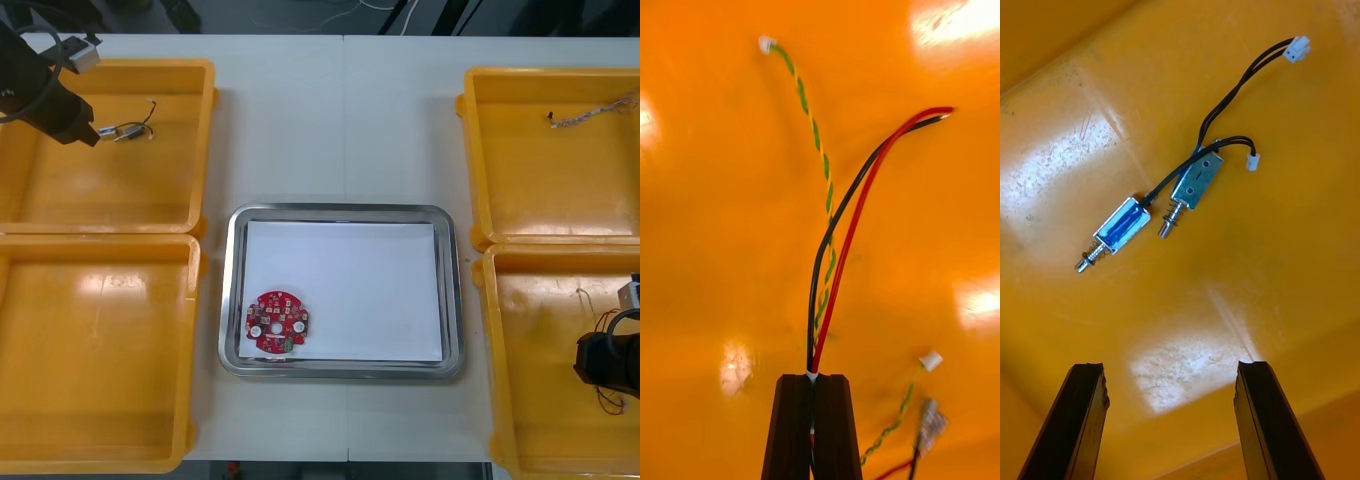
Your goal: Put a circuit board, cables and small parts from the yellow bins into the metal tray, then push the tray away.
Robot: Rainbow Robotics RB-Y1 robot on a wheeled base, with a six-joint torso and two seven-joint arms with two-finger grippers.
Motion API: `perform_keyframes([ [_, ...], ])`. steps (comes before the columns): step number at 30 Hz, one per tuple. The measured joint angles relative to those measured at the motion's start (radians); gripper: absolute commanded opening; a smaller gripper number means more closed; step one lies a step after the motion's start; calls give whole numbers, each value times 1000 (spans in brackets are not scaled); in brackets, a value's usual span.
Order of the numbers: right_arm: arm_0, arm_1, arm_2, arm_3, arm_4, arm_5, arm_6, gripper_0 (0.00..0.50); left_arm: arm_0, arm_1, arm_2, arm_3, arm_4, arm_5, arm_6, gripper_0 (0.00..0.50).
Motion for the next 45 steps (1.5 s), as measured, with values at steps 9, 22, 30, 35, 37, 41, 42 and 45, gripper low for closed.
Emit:
perform_keyframes([
  [9, -34, -69, -109, -141, -149, 199, -1, 0, -74, -17, 8, 169, -18, -85, -285, 500],
  [22, -132, -252, -122, -235, -399, 289, -7, 0, -110, -56, 8, 229, -64, -159, -285, 500],
  [30, -242, -365, -122, -237, -569, 317, -7, 0, -111, -67, 8, 230, -80, -195, -285, 500],
  [35, -307, -428, -121, -240, -656, 321, -7, 0, -111, -68, 8, 264, -83, -252, -285, 500],
  [37, -332, -448, -119, -240, -680, 321, -7, 0, -111, -68, 8, 287, -83, -278, -285, 500],
  [41, -396, -482, -83, -257, -707, 321, -7, 0, -112, -69, 20, 335, -79, -324, -286, 500],
  [42, -414, -487, -65, -267, -707, 321, -7, 0, -112, -69, 25, 345, -77, -332, -287, 500],
  [45, -468, -494, 3, -296, -707, 321, -7, 0, -112, -72, 35, 365, -73, -355, -289, 500],
])
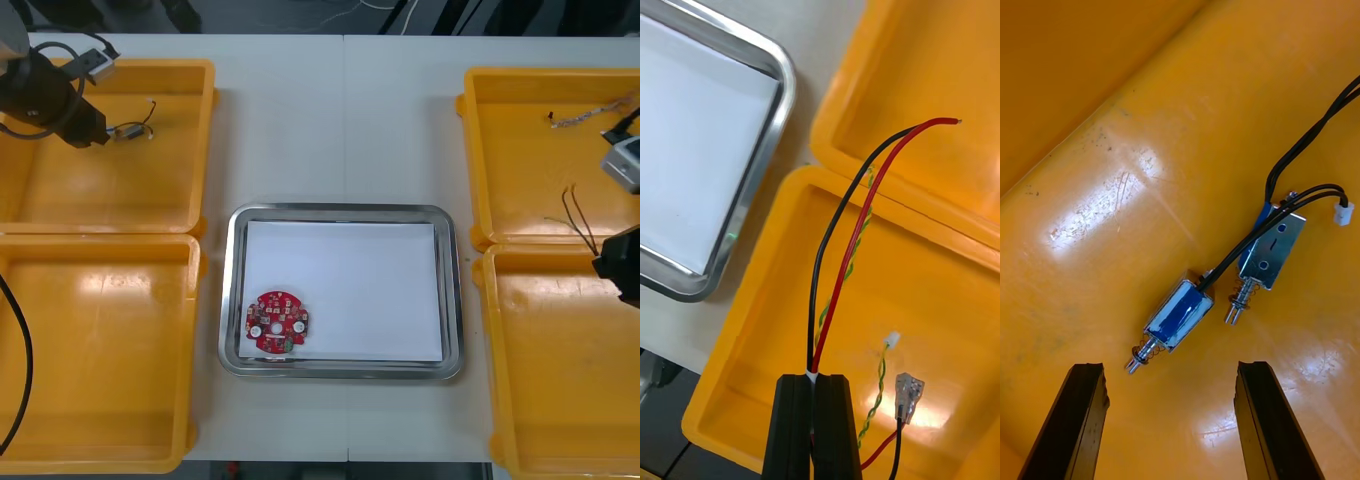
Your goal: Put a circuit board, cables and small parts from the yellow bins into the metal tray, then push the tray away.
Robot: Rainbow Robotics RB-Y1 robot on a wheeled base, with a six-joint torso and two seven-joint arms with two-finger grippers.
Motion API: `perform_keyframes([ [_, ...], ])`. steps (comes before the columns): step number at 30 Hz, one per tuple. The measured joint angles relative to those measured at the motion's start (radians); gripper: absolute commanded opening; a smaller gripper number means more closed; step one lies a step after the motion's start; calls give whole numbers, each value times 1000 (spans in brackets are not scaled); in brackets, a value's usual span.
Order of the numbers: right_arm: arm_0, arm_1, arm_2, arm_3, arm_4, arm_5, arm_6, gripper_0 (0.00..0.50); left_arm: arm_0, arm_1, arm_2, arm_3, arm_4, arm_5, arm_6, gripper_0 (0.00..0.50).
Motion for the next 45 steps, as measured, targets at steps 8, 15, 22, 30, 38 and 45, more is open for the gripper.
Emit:
perform_keyframes([
  [8, -134, -1, 253, -101, 80, -16, 5, 0, 0, -16, 2, 38, 1, -85, -1, 500],
  [15, -257, 0, 484, -132, 152, -17, 21, 0, 0, -24, 2, 67, 2, -115, -47, 500],
  [22, -351, 27, 642, -118, 210, -18, 159, 0, -1, -25, 2, 91, 11, -141, -143, 500],
  [30, -433, 119, 728, -10, 240, -18, 346, 0, -1, -25, 2, 107, 13, -169, -144, 500],
  [38, -436, 190, 732, 44, 267, -14, 535, 0, -3, -25, 2, 125, 16, -196, -144, 500],
  [45, -436, 229, 811, 58, 378, -3, 612, 0, -6, -25, 2, 130, 23, -199, -144, 0],
])
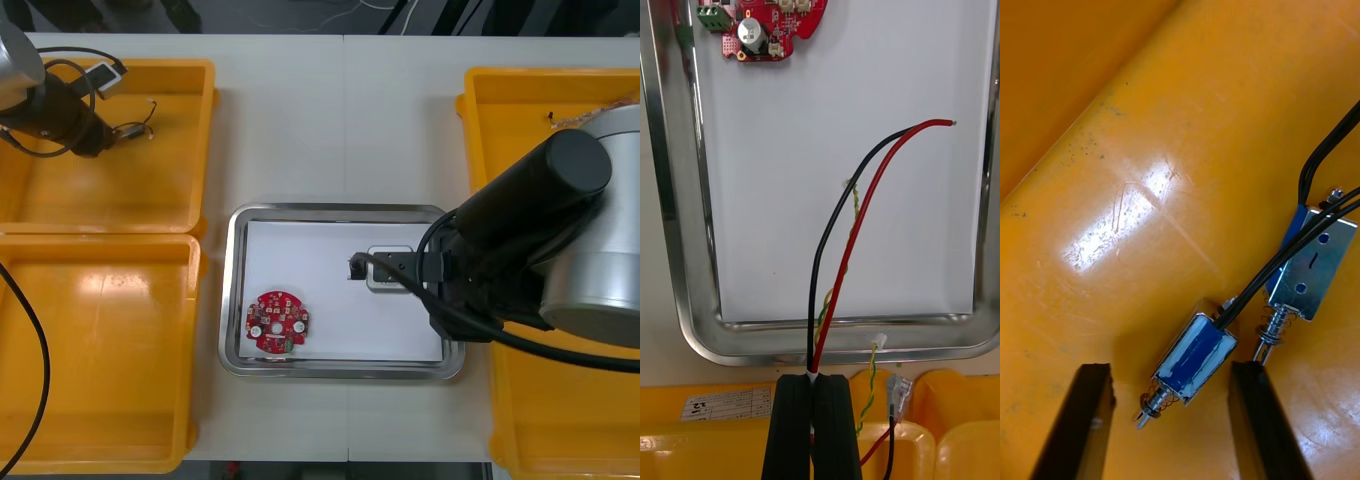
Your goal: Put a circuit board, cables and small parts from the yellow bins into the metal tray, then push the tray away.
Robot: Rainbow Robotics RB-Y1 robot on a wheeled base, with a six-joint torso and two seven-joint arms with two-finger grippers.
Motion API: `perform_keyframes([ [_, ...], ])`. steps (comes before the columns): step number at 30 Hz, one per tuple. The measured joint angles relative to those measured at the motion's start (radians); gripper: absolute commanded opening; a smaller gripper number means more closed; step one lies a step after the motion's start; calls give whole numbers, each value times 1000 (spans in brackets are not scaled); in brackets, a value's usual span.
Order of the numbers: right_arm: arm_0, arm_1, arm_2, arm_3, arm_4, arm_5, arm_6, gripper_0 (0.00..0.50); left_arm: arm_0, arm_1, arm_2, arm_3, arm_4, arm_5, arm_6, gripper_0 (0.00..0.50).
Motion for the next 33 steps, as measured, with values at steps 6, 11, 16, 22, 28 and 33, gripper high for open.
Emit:
perform_keyframes([
  [6, 0, 42, 119, 37, 96, 0, 0, 0, 0, 0, 0, 4, 1, 0, 0, 0],
  [11, 1, 92, 157, 94, 129, 0, 0, 0, 0, 0, 0, 4, 1, 0, 0, 0],
  [16, 4, 127, 159, 145, 140, 0, 0, 0, 0, 0, 0, 4, 1, 3, 0, 0],
  [22, 13, 142, 168, 187, 166, -38, 0, 0, -2, 1, 1, 3, 36, 52, 0, 0],
  [28, 23, 142, 237, 199, 280, -98, 0, 0, -6, 7, 1, -5, 53, 125, 0, 0],
  [33, 40, 142, 271, 236, 295, -141, 0, 0, -6, 15, 1, -7, 71, 158, 0, 0],
])
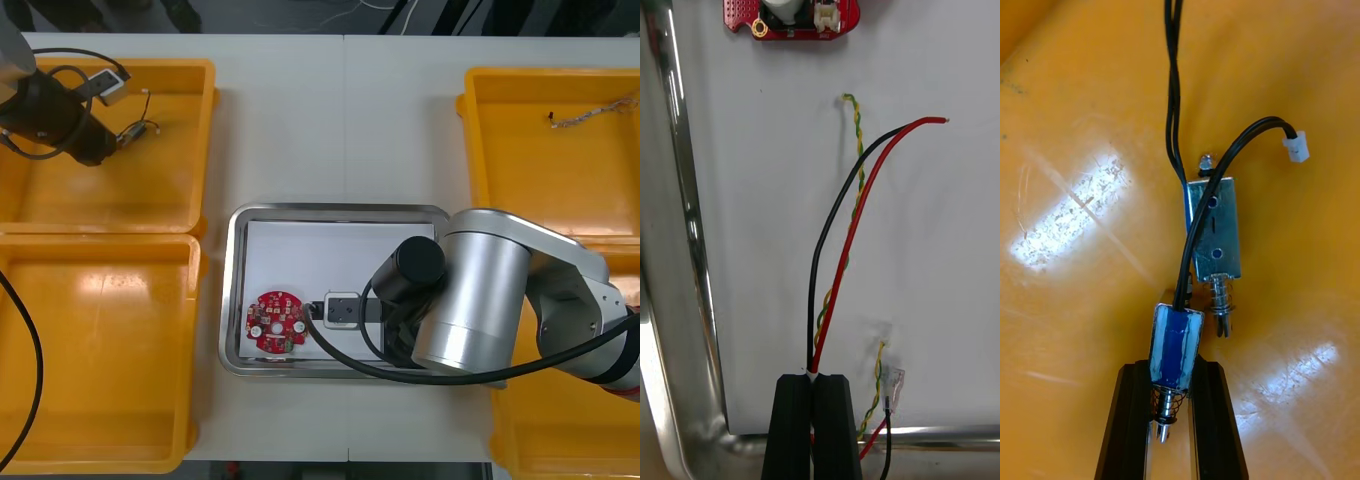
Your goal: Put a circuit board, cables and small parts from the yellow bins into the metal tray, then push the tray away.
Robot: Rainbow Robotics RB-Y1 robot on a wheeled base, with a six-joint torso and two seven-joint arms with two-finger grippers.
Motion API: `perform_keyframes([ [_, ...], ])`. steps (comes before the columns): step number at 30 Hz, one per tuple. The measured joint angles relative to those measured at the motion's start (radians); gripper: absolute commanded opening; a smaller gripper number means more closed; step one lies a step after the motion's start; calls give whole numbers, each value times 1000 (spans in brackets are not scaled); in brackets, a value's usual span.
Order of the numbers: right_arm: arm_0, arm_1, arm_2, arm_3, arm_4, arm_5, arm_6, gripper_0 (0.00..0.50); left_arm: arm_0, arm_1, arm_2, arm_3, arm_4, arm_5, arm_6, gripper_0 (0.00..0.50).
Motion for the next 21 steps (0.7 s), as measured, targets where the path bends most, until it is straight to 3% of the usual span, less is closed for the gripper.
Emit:
perform_keyframes([
  [11, 59, 0, 0, 99, 1, -127, 0, 0, 2, 40, 0, -92, -12, 150, 0, 0],
  [19, 60, 5, 1, 106, 12, -130, 0, 0, 106, 72, -20, -458, -30, 293, 86, 0],
  [21, 61, 5, 2, 107, 12, -130, 0, 81, 133, 83, -39, -531, -30, 326, 188, 0],
])
